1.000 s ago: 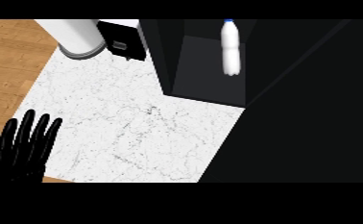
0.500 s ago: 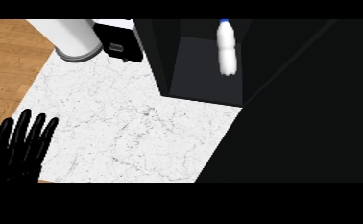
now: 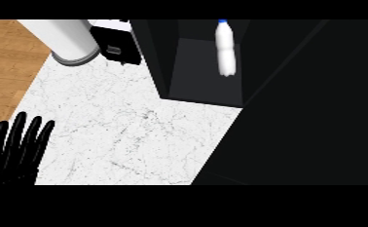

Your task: Pick up the bottled water, place it into the cabinet and close the cabinet

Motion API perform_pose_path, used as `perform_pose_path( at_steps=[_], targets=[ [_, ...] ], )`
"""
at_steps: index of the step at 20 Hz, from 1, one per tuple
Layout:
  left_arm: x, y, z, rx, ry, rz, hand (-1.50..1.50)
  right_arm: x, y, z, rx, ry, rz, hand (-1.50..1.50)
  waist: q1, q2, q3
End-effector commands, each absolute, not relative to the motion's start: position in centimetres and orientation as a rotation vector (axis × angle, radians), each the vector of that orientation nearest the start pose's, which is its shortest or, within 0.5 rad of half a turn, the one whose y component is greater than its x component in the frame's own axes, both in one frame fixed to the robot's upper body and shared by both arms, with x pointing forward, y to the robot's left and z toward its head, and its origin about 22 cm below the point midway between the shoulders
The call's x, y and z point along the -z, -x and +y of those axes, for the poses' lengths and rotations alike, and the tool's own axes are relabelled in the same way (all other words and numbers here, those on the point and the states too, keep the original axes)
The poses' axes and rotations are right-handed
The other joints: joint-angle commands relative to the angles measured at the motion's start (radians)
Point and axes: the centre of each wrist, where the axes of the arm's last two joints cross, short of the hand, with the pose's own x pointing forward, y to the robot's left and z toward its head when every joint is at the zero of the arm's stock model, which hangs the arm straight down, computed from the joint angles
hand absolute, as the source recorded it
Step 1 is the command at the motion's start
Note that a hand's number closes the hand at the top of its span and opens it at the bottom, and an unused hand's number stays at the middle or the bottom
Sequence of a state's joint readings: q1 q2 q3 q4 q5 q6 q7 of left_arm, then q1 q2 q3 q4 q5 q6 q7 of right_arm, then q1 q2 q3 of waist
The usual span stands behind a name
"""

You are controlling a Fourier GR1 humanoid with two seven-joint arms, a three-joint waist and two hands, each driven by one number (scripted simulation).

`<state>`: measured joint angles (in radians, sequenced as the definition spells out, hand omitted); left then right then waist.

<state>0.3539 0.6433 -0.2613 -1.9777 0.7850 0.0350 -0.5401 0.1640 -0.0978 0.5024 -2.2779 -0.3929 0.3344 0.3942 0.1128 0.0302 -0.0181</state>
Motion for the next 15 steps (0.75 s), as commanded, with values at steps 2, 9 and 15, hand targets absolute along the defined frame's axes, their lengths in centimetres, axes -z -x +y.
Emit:
perform_pose_path(
  at_steps=[2,9,15],
  targets=[
    [-5.3,-14.7,28.9,-0.102,0.416,-1.902,-1.5,-11.4,-18.8,-15.0,-0.26,-0.741,-1.566,1.5,0.02,0.016,0.008],
    [-5.7,-15.0,28.9,-0.081,0.436,-1.909,-1.5,-12.7,-26.3,-12.9,-0.131,-0.622,-1.558,1.5,0.053,0.011,0.013],
    [-5.2,-15.2,29.4,-0.1,0.44,-1.894,-1.5,-15.6,-33.1,-8.9,-0.085,-0.596,-1.514,1.5,0.025,-0.002,0.016]
  ],
)
